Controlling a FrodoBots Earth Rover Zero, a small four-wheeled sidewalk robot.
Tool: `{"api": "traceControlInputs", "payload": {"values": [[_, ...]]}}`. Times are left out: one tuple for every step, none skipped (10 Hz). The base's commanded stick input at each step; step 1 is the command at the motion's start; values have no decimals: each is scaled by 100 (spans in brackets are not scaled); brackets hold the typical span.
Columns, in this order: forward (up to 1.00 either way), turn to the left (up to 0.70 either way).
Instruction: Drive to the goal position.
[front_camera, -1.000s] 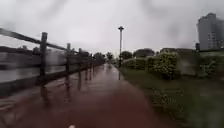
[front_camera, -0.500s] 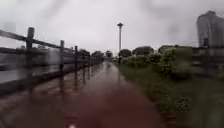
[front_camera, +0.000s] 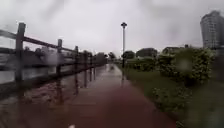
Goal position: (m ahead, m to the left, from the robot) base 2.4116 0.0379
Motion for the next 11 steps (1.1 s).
{"api": "traceControlInputs", "payload": {"values": [[100,0],[100,0],[100,0],[100,0],[100,27],[100,22],[100,0],[100,0],[100,0],[100,0],[100,0]]}}
